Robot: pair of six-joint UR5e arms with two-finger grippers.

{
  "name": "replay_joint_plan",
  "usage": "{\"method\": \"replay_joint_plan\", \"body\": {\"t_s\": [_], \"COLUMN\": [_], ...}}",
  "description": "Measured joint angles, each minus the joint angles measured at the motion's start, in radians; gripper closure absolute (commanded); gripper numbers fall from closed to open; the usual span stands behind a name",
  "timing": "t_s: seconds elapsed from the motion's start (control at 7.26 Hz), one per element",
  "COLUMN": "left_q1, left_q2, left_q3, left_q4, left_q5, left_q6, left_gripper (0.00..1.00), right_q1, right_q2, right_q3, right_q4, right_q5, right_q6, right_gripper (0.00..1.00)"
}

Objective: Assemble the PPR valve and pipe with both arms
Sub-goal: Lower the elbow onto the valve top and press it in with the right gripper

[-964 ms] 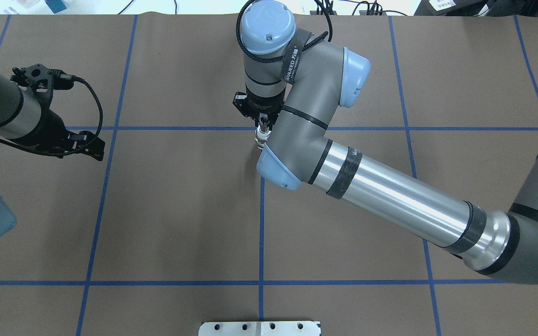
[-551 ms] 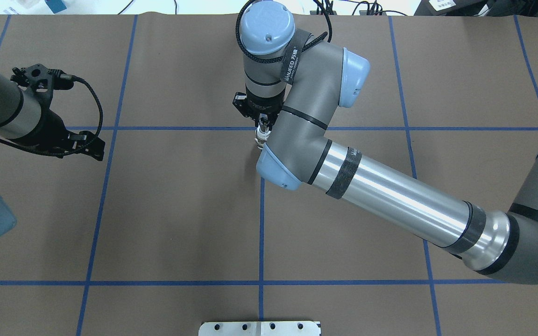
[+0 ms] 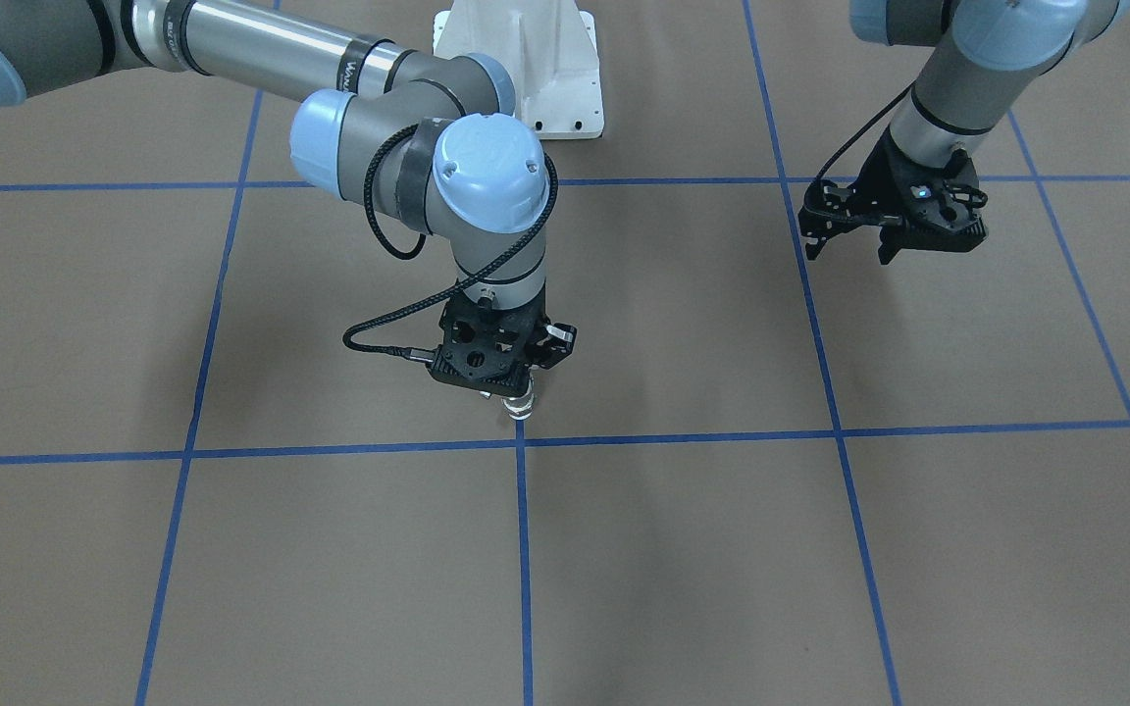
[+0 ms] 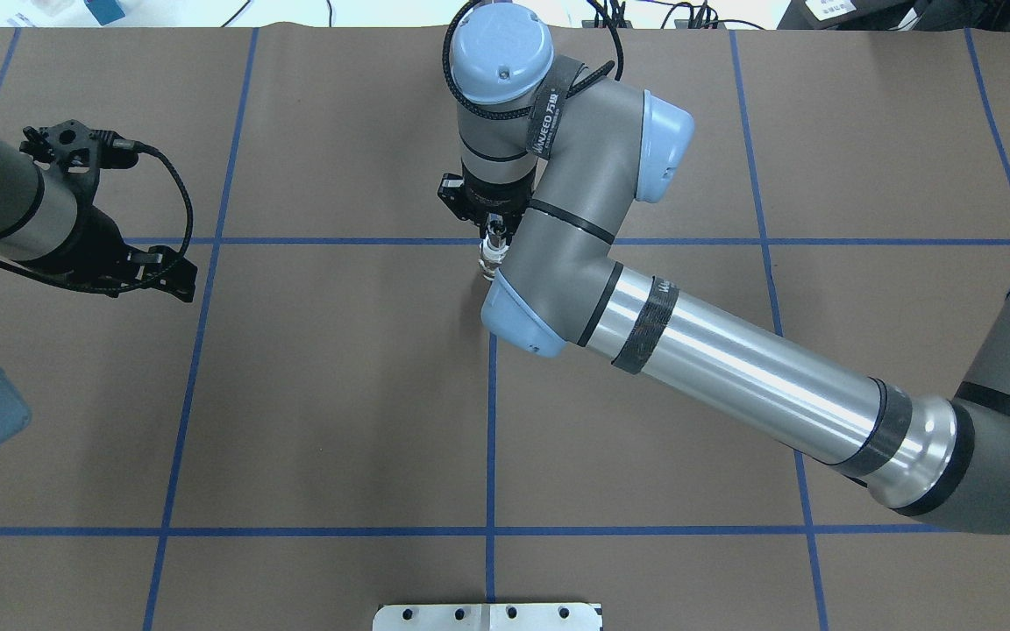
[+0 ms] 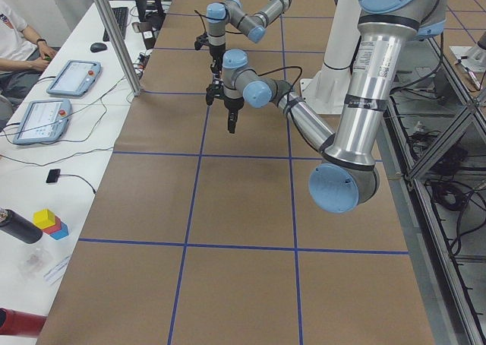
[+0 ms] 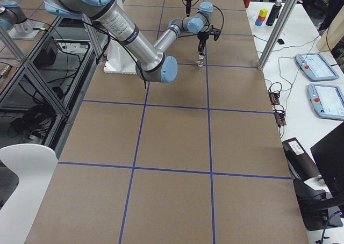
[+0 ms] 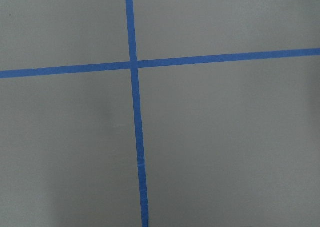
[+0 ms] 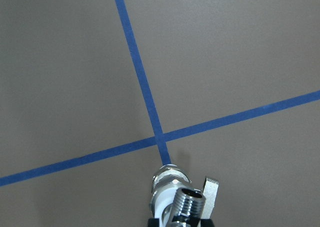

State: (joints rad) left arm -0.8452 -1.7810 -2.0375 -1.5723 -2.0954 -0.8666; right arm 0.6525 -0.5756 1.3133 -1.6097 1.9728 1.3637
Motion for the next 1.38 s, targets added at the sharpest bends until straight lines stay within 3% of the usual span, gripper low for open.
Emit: {"method": "replay_joint_plan", "body": {"t_s": [0.96, 1.38], "left_q1": [0.001, 0.001], "left_q2": [-0.001, -0.003], "left_q3": [0.002, 0.002], "left_q4": [0.001, 0.001], "left_q5": [-0.001, -0.002], "left_q6": [-0.002, -0.003], "left_gripper": [0.11, 0.11], "right_q1": [-0.001, -0.001], "right_q2": [0.000, -0.001], "right_q3": [-0.002, -0.002], "right_q4": [0.001, 0.000], "right_q5": [-0.006, -0.006], "right_q6": [0.002, 0.002], "right_gripper": [0.49, 0.46]}}
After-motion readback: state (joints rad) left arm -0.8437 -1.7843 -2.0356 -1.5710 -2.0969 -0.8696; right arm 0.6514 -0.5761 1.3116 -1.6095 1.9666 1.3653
